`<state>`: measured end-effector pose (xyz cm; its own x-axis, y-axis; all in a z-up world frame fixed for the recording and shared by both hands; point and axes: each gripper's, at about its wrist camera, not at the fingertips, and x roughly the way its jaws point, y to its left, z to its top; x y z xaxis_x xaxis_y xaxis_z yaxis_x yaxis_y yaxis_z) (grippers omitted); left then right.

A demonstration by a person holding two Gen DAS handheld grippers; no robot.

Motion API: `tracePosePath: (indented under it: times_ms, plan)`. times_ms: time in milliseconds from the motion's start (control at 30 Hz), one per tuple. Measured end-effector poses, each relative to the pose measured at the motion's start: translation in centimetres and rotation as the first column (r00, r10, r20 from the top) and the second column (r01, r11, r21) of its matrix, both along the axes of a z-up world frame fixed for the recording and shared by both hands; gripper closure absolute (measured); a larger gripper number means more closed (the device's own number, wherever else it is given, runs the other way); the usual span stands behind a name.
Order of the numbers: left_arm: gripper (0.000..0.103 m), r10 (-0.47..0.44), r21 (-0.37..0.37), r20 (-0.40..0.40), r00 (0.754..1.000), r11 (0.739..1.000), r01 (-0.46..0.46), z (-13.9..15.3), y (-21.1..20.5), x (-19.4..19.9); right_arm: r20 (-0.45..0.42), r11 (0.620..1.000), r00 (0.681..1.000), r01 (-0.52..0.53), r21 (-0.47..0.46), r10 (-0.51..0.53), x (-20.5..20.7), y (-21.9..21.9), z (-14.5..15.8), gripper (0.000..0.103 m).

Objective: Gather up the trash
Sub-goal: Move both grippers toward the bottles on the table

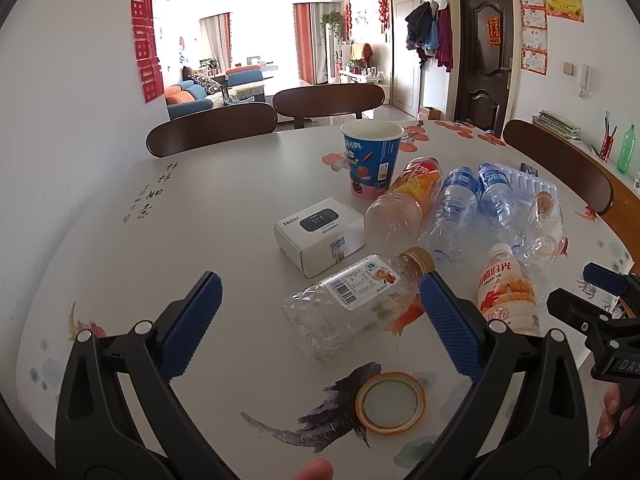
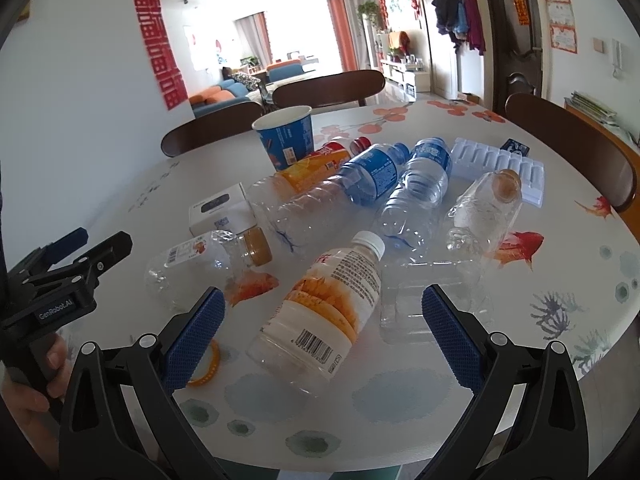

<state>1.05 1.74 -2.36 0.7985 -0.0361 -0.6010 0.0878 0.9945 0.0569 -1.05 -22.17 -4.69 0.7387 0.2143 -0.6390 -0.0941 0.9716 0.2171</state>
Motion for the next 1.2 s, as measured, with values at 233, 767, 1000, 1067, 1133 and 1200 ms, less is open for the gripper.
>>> tracePosePath:
  times_ms: [233,767,1000,1067,1133,1200]
  plan:
    - [0.006,-0.004,0.011,-0.002,1.000,1.000,0.004,-0.1,-0.3,-0.2,-0.002,1.000,1.000,0.000,0.001,0.000,0.0,-0.2,-0.1,0.005]
    - [0.006,-0.030,0.037,-0.089,0.996,0.999,0.033,-2.6,-1.0,-1.2,-0.052,1.000,0.998,0.019,0.006,-0.019,-0.2,0.0,-1.4,0.005]
    - [0.006,-0.053,0.035,-0.158,0.986,0.998,0.059,-4.9,-0.6,-1.9,-0.104,0.999,0.994,0.035,0.034,-0.031,0.2,0.7,-2.8,0.006]
    - [0.006,-0.066,0.026,-0.194,0.979,0.997,0.073,-6.0,-0.6,-1.8,-0.126,0.997,0.991,0.051,0.060,-0.043,0.5,0.7,-3.2,0.006]
    - [0.006,-0.073,0.011,-0.219,0.973,0.997,0.078,-6.7,-0.6,-1.6,-0.137,0.995,0.989,0.059,0.074,-0.048,0.8,0.8,-3.5,0.006]
    - [0.006,-0.071,0.004,-0.233,0.970,0.997,0.074,-7.2,-0.5,-1.5,-0.138,0.996,0.989,0.057,0.072,-0.046,1.0,1.0,-3.5,0.006]
